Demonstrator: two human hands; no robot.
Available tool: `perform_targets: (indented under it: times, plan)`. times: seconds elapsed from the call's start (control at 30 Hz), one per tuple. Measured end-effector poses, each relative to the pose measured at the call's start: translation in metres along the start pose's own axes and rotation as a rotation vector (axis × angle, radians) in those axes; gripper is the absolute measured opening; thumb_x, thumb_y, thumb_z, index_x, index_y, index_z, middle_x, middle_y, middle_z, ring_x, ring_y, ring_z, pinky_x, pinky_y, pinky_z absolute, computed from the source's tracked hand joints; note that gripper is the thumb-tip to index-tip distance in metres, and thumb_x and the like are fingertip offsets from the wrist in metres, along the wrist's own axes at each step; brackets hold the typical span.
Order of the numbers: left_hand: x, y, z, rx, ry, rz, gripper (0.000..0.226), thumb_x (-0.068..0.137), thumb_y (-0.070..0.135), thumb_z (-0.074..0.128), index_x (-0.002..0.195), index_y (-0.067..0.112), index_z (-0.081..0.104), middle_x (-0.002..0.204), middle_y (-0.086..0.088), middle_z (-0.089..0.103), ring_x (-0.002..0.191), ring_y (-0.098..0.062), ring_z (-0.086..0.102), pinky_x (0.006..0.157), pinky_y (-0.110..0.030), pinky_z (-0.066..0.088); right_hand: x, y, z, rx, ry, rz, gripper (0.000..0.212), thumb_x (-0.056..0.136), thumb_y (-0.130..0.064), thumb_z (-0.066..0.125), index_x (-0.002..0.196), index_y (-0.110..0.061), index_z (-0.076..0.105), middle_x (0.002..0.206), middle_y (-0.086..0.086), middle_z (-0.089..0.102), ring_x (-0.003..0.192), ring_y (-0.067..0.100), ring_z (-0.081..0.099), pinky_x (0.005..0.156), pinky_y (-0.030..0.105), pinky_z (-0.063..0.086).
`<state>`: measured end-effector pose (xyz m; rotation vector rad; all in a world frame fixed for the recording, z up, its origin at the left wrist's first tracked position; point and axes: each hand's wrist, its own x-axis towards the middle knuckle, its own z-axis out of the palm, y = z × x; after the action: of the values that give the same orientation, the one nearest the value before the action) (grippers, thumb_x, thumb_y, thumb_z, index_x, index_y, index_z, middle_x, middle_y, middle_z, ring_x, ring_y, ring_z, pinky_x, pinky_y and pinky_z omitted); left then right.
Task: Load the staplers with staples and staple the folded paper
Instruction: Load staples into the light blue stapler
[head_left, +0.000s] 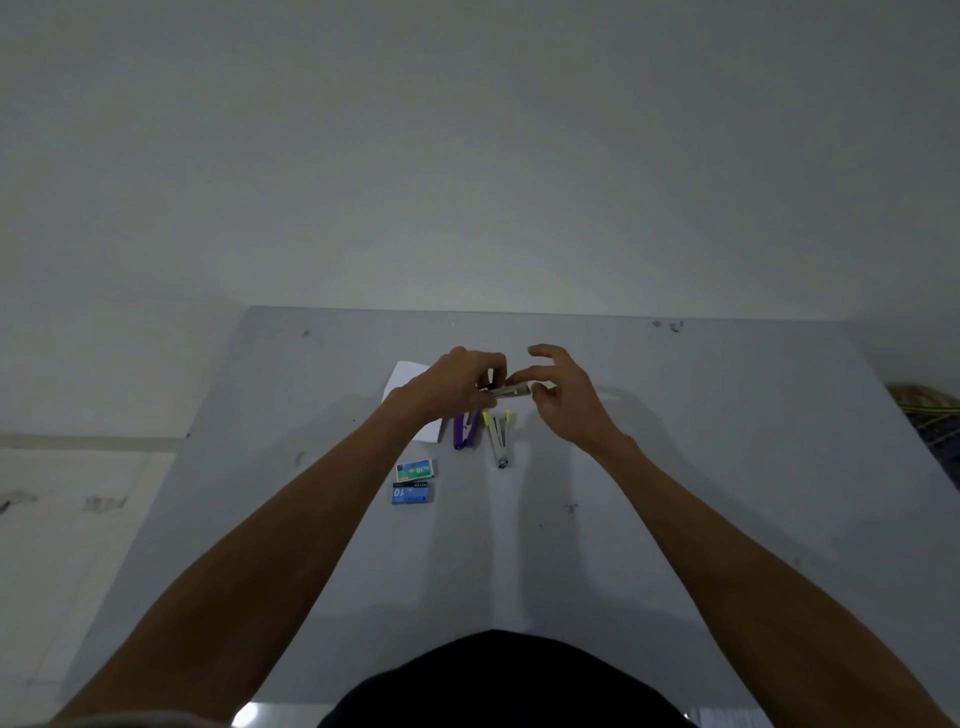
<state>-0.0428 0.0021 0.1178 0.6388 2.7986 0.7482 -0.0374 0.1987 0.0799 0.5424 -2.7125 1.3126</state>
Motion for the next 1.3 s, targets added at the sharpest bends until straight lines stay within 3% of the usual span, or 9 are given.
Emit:
perform_targets:
  times: [0.23,0.43,0.5,0.67,0.77,0.87,1.1,1.2,1.3]
  plan:
    - [-0.003,0.002,0.0,0.005,-0.019,-0.021,0.019,0.08,0.017,0.072,0.095,0.012,0.061,0.093,-0.007,0.067,0.077,-0.017,0.058,0.065,-0.02,0.037,0.001,0.001,-0.002,-0.219,-0.072,-0.086,0.046,0.079,0.012,0.047,0.105,-0.018,0.072,0.135,0.01,0.049,0.1,0.027,0.062,0.077,0.046,0.054]
    - [-0.005,0.0,0.0,-0.053,-0.041,-0.046,0.018,0.079,0.016,0.073,0.089,0.016,0.059,0.088,-0.006,0.066,0.077,-0.02,0.062,0.068,-0.026,0.045,0.0,0.002,-0.002,-0.296,-0.08,-0.08,0.046,0.076,0.011,0.046,0.102,-0.018,0.07,0.132,0.008,0.05,0.104,0.02,0.059,0.074,0.038,0.052]
    - [-0.008,0.002,0.0,-0.231,-0.039,-0.098,0.02,0.077,0.016,0.076,0.086,0.016,0.058,0.082,-0.006,0.068,0.068,-0.019,0.064,0.063,-0.028,0.05,0.0,-0.003,-0.002,-0.034,0.003,0.027,0.045,0.072,0.014,0.046,0.093,-0.017,0.071,0.116,0.006,0.06,0.102,0.019,0.059,0.08,0.034,0.05]
    - [-0.015,0.027,-0.001,-0.994,-0.12,-0.394,0.012,0.083,0.012,0.07,0.09,0.011,0.06,0.084,-0.015,0.072,0.052,-0.016,0.059,0.047,-0.022,0.051,0.008,-0.011,-0.006,1.091,0.255,0.733,0.017,0.091,-0.013,0.052,0.092,-0.011,0.069,0.093,0.008,0.069,0.089,0.025,0.062,0.078,0.034,0.052]
    - [-0.01,0.042,0.009,-1.499,-0.209,-0.642,0.009,0.092,0.014,0.059,0.093,0.004,0.058,0.074,-0.011,0.065,0.042,-0.009,0.054,0.038,-0.017,0.046,0.008,-0.007,-0.001,1.458,0.278,0.876,0.037,0.099,-0.031,0.041,0.092,-0.002,0.063,0.091,0.016,0.065,0.082,0.029,0.061,0.068,0.035,0.055]
    - [-0.006,0.049,0.02,-1.633,-0.286,-0.75,0.019,0.095,0.019,0.055,0.093,0.001,0.058,0.059,-0.005,0.063,0.038,-0.007,0.051,0.037,-0.014,0.045,0.007,-0.01,0.009,1.632,0.222,0.881,0.054,0.102,-0.039,0.03,0.093,0.004,0.061,0.082,0.022,0.069,0.073,0.03,0.065,0.064,0.035,0.055]
    - [0.0,0.042,0.03,-1.675,-0.235,-0.85,0.019,0.094,0.02,0.056,0.093,0.001,0.055,0.064,-0.009,0.055,0.037,-0.01,0.051,0.036,-0.017,0.046,0.011,-0.012,0.011,1.569,0.216,0.942,0.046,0.102,-0.029,0.03,0.083,0.003,0.058,0.069,0.02,0.068,0.068,0.03,0.064,0.047,0.026,0.049]
    - [0.0,0.042,0.029,-1.387,-0.201,-0.767,0.015,0.089,0.014,0.064,0.092,0.001,0.057,0.081,-0.016,0.059,0.042,-0.013,0.055,0.038,-0.019,0.047,0.01,-0.007,0.015,1.244,0.225,0.985,0.026,0.093,-0.003,0.035,0.078,0.001,0.056,0.072,0.017,0.058,0.066,0.028,0.058,0.046,0.029,0.052]
    - [-0.006,0.041,0.029,-0.999,-0.086,-0.617,0.019,0.081,0.011,0.073,0.094,0.003,0.061,0.086,-0.022,0.07,0.049,-0.019,0.06,0.044,-0.024,0.05,0.005,0.008,0.015,0.858,0.179,1.025,0.02,0.09,0.009,0.04,0.09,0.006,0.06,0.075,0.018,0.06,0.063,0.028,0.058,0.06,0.037,0.056]
